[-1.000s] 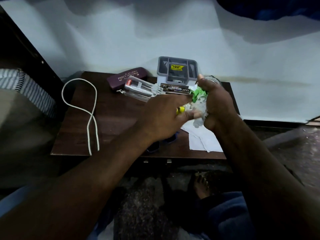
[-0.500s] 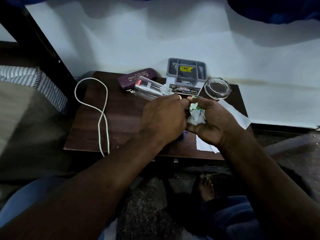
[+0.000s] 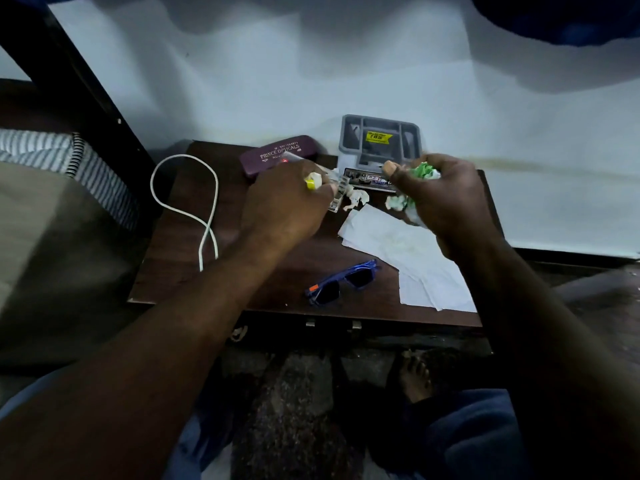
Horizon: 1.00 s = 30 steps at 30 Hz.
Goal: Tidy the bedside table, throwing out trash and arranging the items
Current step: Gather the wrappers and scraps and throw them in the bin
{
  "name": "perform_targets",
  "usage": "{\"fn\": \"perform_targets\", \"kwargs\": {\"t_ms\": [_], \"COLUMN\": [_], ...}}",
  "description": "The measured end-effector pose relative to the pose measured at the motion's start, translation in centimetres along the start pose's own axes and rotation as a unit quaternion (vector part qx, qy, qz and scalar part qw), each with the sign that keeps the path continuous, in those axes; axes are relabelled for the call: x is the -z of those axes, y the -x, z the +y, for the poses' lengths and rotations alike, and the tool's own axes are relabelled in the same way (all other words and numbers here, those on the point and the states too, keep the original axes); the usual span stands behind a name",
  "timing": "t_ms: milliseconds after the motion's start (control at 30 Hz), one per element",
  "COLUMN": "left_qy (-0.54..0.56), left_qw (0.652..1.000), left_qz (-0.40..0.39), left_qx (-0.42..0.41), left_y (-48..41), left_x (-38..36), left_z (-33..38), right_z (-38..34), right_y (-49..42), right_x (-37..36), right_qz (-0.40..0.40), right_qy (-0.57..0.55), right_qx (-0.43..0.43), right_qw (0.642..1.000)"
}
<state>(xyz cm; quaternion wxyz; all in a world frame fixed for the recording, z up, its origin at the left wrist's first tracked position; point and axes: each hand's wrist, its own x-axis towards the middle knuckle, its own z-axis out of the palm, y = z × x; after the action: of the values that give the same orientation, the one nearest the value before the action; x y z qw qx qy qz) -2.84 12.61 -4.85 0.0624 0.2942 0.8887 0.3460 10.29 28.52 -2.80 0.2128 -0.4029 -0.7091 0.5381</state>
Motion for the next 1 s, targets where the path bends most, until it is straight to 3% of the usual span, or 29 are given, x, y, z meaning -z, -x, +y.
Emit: {"fn": "perform_targets", "kwargs": {"t_ms": [200, 367, 567, 833, 1000], "left_qy": [0.005, -0.019, -0.025, -0.046, -0.052], "left_qw": [0.998, 0.998, 0.996, 0.991, 0.993], "left_qz": [-0.022, -0.042, -0.04, -0.074, -0.06], "left_qx": [0.05, 0.045, 0.076, 0.097, 0.086], "left_y": [-0.7, -1.0, -1.8, -1.9, -1.8], "left_x": [0.0, -0.2, 0.1, -0.4, -0.3], "left_z": [-1.5, -1.9, -3.1, -3.9, -3.9], "right_z": [0.8, 1.8, 2.4, 2.1, 2.2], "right_y": [-0.4, -1.2, -1.5, -0.9, -0.1], "right_x": [-2.4, -4.3, -6.3, -7.2, -7.7], "right_qz": [-0.051, -0.101, -0.105, -0.106, -0.158], "right_qy": [0.203, 0.287, 0.209, 0.139, 0.115], "right_qx": [0.028, 0.022, -0.031, -0.035, -0.058], "right_qw": [0.977, 0.952, 0.972, 0.984, 0.979]}}
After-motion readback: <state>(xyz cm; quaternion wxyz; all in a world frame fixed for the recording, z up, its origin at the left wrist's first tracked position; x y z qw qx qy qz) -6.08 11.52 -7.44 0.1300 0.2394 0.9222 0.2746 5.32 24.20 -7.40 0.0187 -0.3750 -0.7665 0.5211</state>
